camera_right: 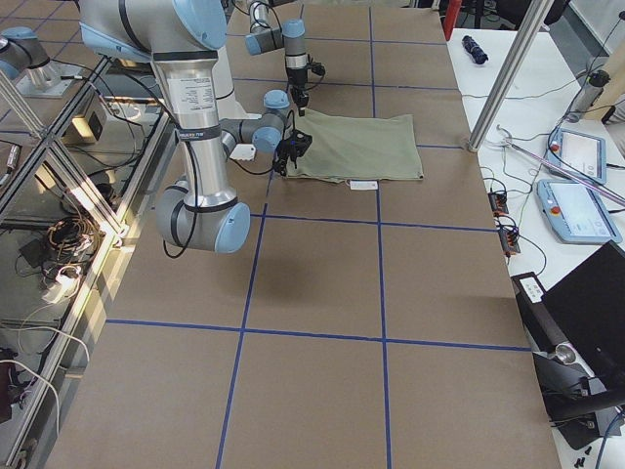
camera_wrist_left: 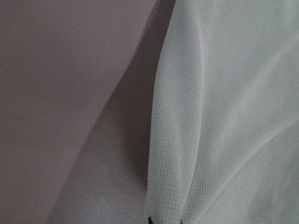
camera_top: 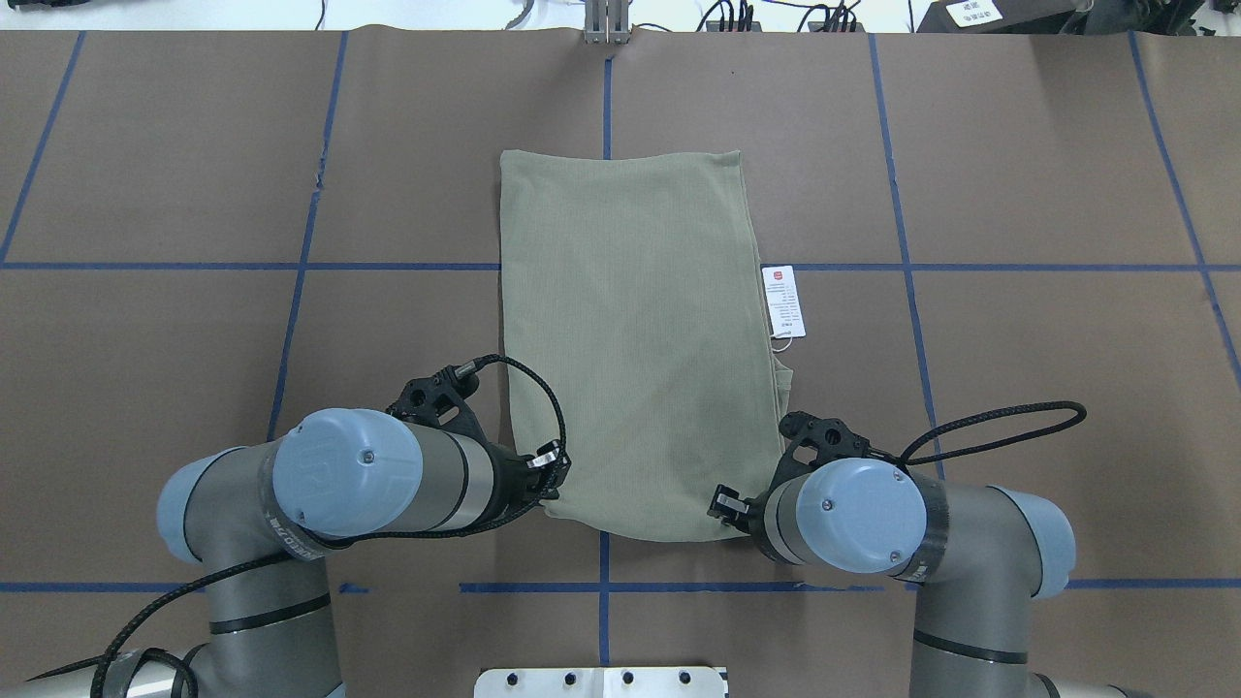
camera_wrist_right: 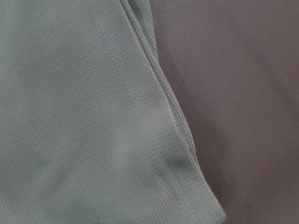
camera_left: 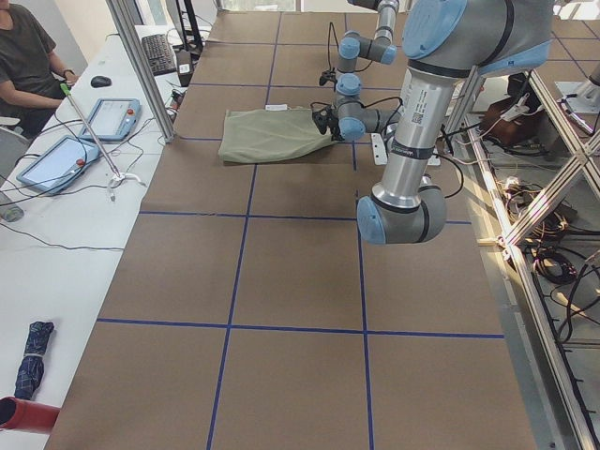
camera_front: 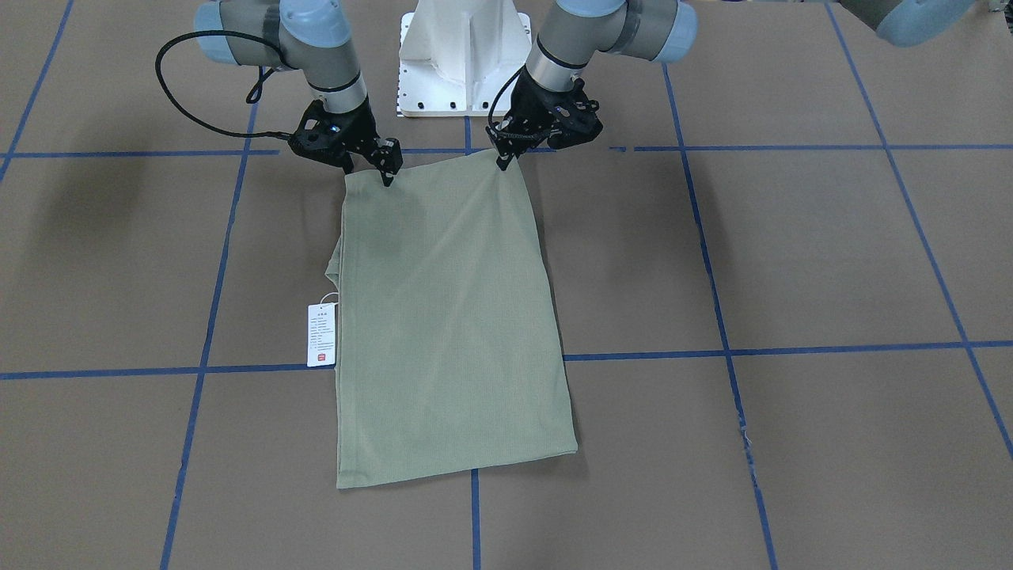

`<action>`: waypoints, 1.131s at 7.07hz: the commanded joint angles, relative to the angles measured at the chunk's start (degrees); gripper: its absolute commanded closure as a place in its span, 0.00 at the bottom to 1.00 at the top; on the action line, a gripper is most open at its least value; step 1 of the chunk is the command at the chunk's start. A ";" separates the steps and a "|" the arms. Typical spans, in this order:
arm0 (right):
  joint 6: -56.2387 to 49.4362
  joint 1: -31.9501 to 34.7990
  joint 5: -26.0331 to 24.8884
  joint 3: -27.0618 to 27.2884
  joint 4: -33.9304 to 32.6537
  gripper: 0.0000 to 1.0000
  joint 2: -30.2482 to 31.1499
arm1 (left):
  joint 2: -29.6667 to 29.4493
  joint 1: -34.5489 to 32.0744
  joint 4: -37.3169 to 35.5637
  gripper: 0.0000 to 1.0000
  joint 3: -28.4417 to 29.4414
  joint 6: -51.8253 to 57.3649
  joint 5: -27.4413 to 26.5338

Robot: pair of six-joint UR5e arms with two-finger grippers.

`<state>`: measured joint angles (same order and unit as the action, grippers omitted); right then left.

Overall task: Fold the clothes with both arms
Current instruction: 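Hold the near corners with both grippers and adjust the shirt edge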

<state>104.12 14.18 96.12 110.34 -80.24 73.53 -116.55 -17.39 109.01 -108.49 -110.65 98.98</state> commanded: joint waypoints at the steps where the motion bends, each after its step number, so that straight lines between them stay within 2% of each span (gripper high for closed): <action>1: -0.06 -0.03 0.03 -0.04 0.00 0.95 -0.23 | 0.01 -0.01 -0.12 1.00 -0.06 0.00 -0.01; 2: -0.23 -0.03 0.03 -0.13 0.09 1.00 -0.49 | 0.01 -0.01 -0.12 1.00 -0.06 0.00 -0.10; 5: -0.23 1.10 0.38 0.31 0.09 1.00 -1.81 | 0.01 -0.01 -0.20 1.00 -0.23 0.00 -0.01; 8: -0.15 1.72 0.82 7.40 -0.44 1.00 0.19 | 1.67 0.95 -0.90 1.00 -3.12 -0.18 -0.54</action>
<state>103.98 15.73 96.74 114.60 -80.49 72.42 -115.56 -17.05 108.56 -110.44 -110.79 98.68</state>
